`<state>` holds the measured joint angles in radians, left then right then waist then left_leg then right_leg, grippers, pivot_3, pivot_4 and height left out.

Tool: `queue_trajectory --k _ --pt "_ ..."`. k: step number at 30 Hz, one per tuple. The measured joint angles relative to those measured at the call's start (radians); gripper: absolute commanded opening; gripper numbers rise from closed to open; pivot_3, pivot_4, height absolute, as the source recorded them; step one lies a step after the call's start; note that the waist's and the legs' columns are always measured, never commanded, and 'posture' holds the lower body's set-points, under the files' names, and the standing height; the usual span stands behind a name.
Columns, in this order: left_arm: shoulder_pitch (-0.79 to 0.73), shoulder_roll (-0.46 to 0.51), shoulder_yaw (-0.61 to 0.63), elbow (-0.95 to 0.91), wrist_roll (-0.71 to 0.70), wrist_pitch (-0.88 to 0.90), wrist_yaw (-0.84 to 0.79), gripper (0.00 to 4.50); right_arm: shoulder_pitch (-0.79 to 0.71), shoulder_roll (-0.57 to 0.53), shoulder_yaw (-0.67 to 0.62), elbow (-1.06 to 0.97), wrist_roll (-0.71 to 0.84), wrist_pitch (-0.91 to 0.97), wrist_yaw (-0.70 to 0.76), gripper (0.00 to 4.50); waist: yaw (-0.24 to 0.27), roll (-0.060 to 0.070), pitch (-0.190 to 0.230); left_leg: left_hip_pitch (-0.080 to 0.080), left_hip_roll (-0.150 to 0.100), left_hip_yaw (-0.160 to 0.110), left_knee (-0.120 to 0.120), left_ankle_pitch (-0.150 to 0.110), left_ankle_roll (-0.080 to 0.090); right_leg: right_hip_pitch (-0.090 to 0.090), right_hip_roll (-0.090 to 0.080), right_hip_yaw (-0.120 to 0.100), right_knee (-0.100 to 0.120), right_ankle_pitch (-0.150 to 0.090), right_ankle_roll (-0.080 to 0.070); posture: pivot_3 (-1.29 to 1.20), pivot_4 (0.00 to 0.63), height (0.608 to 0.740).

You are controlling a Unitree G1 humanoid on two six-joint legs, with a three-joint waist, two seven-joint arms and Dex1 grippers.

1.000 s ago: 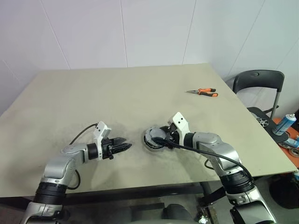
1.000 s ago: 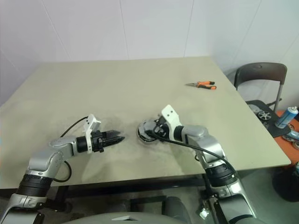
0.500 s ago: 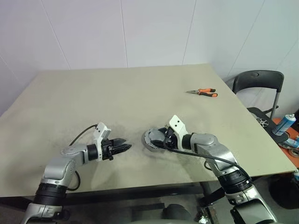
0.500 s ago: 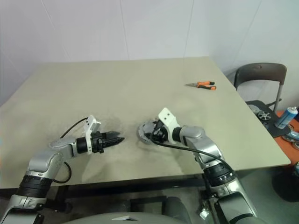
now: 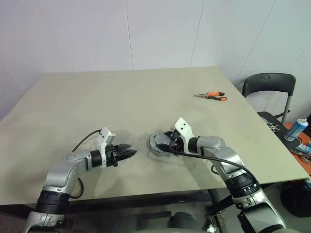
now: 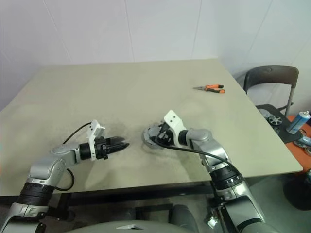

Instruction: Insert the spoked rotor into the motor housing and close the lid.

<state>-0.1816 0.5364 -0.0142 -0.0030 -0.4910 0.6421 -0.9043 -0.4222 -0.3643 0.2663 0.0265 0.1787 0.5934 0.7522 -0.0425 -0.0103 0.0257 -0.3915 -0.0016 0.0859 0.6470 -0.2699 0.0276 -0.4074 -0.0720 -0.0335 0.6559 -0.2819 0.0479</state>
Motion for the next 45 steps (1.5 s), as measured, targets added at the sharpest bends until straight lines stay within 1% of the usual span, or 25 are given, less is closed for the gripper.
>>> queue_trajectory --k 7,12,18,27,35,40,42,45 --pt "0.003 0.000 0.000 0.000 0.000 -0.001 0.000 2.41 -0.001 0.025 -0.003 0.004 -0.003 0.009 -0.013 3.27 -0.003 0.000 0.000 0.001 0.000 0.000 0.000 0.000 0.000 0.000 0.000 0.000 0.000 0.000 0.000 0.00 0.000 0.740" --pt "0.003 0.000 0.000 0.000 0.000 -0.001 0.000 2.41 -0.013 0.067 -0.032 0.014 0.013 0.063 -0.027 3.27 -0.003 0.000 0.000 0.001 0.001 0.000 0.000 0.000 0.000 0.000 0.000 0.000 0.000 0.000 0.000 0.00 0.000 0.740" --pt "0.015 0.000 0.000 -0.002 0.000 -0.002 0.002 2.41 -0.013 0.054 -0.008 -0.001 -0.006 0.070 -0.017 3.27 -0.003 0.000 0.000 0.001 0.001 0.000 0.000 0.000 0.000 0.000 0.000 0.000 0.000 0.000 0.000 0.00 0.000 0.740" --pt "0.015 0.000 0.002 -0.015 -0.001 -0.002 0.004 2.41 -0.012 0.060 0.012 0.013 -0.043 0.027 -0.010 3.27 -0.005 -0.001 -0.001 0.003 0.001 0.000 -0.001 0.000 0.000 0.000 0.000 -0.001 0.000 0.000 0.000 0.00 0.000 0.740" --pt "0.015 0.000 0.009 -0.019 -0.002 -0.001 0.011 2.41 -0.012 0.032 0.064 0.025 -0.099 -0.111 0.033 3.27 -0.004 -0.001 -0.001 0.002 0.001 0.000 -0.003 0.000 0.000 -0.001 0.000 -0.001 0.000 0.000 0.000 0.00 0.000 0.740" --pt "0.018 0.000 0.012 -0.026 -0.003 0.001 0.014 2.41 -0.017 0.034 0.067 0.039 -0.116 -0.135 0.046 3.27 -0.004 -0.001 -0.001 0.002 0.001 0.000 -0.002 0.000 0.000 -0.001 0.000 -0.001 0.000 0.000 0.000 0.00 0.000 0.740" --pt "0.023 0.000 0.017 -0.038 -0.005 0.002 0.014 2.41 -0.022 0.038 0.059 0.047 -0.109 -0.120 0.051 3.27 -0.004 -0.001 -0.001 0.002 0.001 0.000 -0.002 0.000 0.000 -0.001 0.000 -0.001 0.000 0.000 0.000 0.00 0.000 0.740" --pt "0.031 0.001 0.027 -0.045 -0.012 0.004 0.014 2.41 -0.035 0.058 0.002 0.080 -0.053 -0.027 0.061 3.27 -0.004 -0.001 -0.001 0.003 0.001 0.000 -0.002 0.000 0.000 0.000 0.000 -0.001 0.000 0.000 -0.001 0.00 0.000 0.740"
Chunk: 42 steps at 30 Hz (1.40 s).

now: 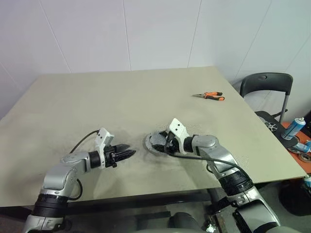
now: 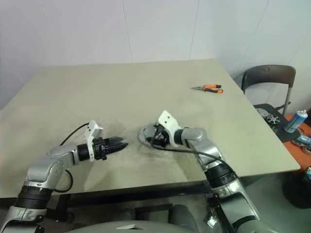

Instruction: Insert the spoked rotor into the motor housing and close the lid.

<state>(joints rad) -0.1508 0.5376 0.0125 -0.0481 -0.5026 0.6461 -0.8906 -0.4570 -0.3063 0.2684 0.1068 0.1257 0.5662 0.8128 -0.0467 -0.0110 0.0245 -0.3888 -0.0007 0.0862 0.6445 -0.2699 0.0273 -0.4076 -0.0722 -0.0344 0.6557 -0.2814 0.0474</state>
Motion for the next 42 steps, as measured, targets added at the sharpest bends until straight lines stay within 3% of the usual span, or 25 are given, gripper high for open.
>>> queue_trajectory --k 8,14,17,21,31,42 --pt "-0.027 -0.007 0.004 -0.013 -0.013 0.014 0.013 2.41 -0.002 -0.019 0.000 0.013 0.008 0.006 0.006 3.27 0.005 -0.001 -0.001 0.002 0.000 0.000 0.001 0.000 0.000 0.000 -0.001 -0.001 0.000 0.000 0.000 0.00 0.000 0.740" --pt "-0.233 -0.055 0.027 0.013 -0.043 0.056 0.071 2.41 0.006 -0.026 0.005 0.007 0.006 -0.006 0.005 3.27 0.009 -0.003 -0.003 0.002 -0.001 0.001 0.001 0.000 0.000 0.003 -0.007 -0.008 -0.001 0.000 0.001 0.00 0.000 0.740" --pt "-0.287 -0.077 0.013 0.037 -0.046 0.064 0.064 1.84 0.004 -0.026 0.007 0.008 0.006 -0.009 0.007 3.24 0.005 -0.002 -0.004 0.001 -0.001 0.001 0.000 0.000 0.001 0.003 -0.008 -0.008 -0.002 0.001 0.002 0.00 0.000 0.740" --pt "-0.285 -0.085 -0.070 0.070 -0.026 0.064 0.007 0.51 0.000 -0.026 0.007 0.013 0.006 -0.010 0.005 3.24 0.006 -0.002 -0.004 0.001 -0.001 0.000 0.001 0.000 0.001 0.003 -0.008 -0.009 -0.002 0.001 0.001 0.00 0.000 0.740" --pt "-0.273 -0.115 -0.187 0.075 0.016 0.068 -0.024 0.51 0.015 -0.025 0.004 0.006 0.007 -0.010 -0.007 3.24 0.008 -0.002 -0.004 0.001 -0.001 0.000 0.001 0.000 0.001 0.004 -0.009 -0.010 -0.002 0.001 0.001 0.00 0.000 0.740" --pt "-0.245 -0.210 -0.204 0.151 0.129 -0.052 0.084 0.51 0.032 -0.030 0.000 -0.008 0.008 -0.009 -0.022 3.24 0.016 0.000 -0.007 0.003 -0.001 0.000 0.001 0.000 0.001 0.004 -0.009 -0.011 -0.004 0.001 0.001 0.00 0.000 0.740"
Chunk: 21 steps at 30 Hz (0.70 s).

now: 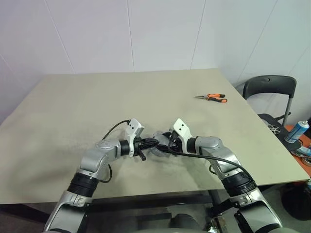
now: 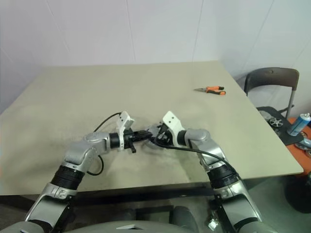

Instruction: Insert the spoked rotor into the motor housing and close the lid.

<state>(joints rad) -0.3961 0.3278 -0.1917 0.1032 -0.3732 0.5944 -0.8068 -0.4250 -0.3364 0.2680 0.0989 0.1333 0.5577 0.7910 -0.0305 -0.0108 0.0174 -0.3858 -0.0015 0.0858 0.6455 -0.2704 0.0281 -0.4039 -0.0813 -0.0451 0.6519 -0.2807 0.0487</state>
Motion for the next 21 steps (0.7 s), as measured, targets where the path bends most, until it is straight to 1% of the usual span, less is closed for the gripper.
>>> queue_trajectory --k 6,21 --pt "-0.001 -0.013 0.003 0.030 0.006 -0.034 0.002 0.51 0.008 -0.007 -0.001 -0.008 0.000 0.002 -0.004 3.24 0.014 0.001 -0.003 0.001 0.000 0.000 0.000 0.000 0.000 0.001 -0.001 -0.001 0.000 0.000 0.000 0.00 0.000 0.740" --pt "-0.042 -0.015 0.001 0.112 0.078 -0.105 -0.004 0.51 0.020 -0.007 -0.002 -0.026 0.000 0.006 -0.015 3.24 0.016 0.002 -0.004 0.001 0.001 0.000 -0.001 0.000 0.000 0.000 -0.001 -0.002 -0.002 0.000 0.000 0.00 0.000 0.740"
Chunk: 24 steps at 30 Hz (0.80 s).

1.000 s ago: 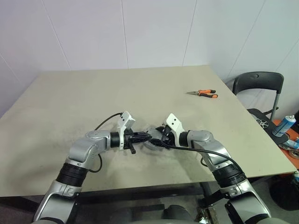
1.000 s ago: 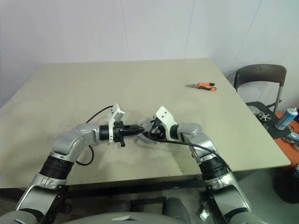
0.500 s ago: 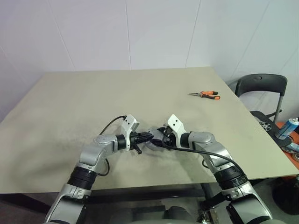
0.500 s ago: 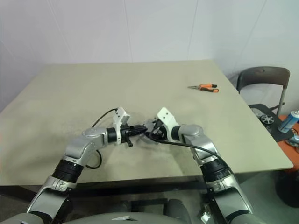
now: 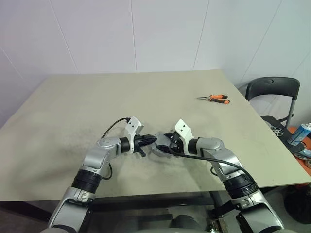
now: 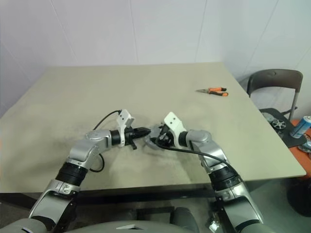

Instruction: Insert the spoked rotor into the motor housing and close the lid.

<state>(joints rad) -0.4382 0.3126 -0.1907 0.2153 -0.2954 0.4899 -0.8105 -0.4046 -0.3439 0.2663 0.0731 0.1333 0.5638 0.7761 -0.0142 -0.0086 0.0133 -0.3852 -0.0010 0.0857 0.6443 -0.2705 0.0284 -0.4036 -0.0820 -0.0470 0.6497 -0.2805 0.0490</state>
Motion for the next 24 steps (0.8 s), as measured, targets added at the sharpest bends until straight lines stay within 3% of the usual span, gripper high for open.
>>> queue_trajectory --k 15,20,24 --pt "0.011 0.016 -0.009 -0.021 0.006 0.007 -0.036 0.51 -0.001 0.003 -0.005 -0.010 0.008 0.027 -0.005 3.24 0.000 0.000 -0.001 0.000 0.000 0.000 -0.001 0.000 0.000 0.000 0.000 0.000 -0.001 0.000 0.000 0.00 0.000 0.740" --pt "0.010 0.014 -0.011 -0.024 0.006 0.005 -0.040 0.47 0.016 0.000 -0.010 -0.045 0.028 0.052 0.006 4.46 0.001 0.000 -0.001 -0.001 0.000 0.000 -0.002 0.000 0.001 0.000 0.000 -0.001 -0.003 0.000 0.000 0.00 0.000 0.740" --pt "0.010 0.009 -0.013 -0.024 0.007 0.002 -0.045 0.47 0.010 0.000 -0.044 -0.083 0.080 0.164 0.013 4.46 0.003 0.000 -0.001 -0.002 0.000 0.000 -0.002 -0.001 0.001 -0.001 0.000 -0.001 -0.004 0.000 0.000 0.00 0.000 0.740"
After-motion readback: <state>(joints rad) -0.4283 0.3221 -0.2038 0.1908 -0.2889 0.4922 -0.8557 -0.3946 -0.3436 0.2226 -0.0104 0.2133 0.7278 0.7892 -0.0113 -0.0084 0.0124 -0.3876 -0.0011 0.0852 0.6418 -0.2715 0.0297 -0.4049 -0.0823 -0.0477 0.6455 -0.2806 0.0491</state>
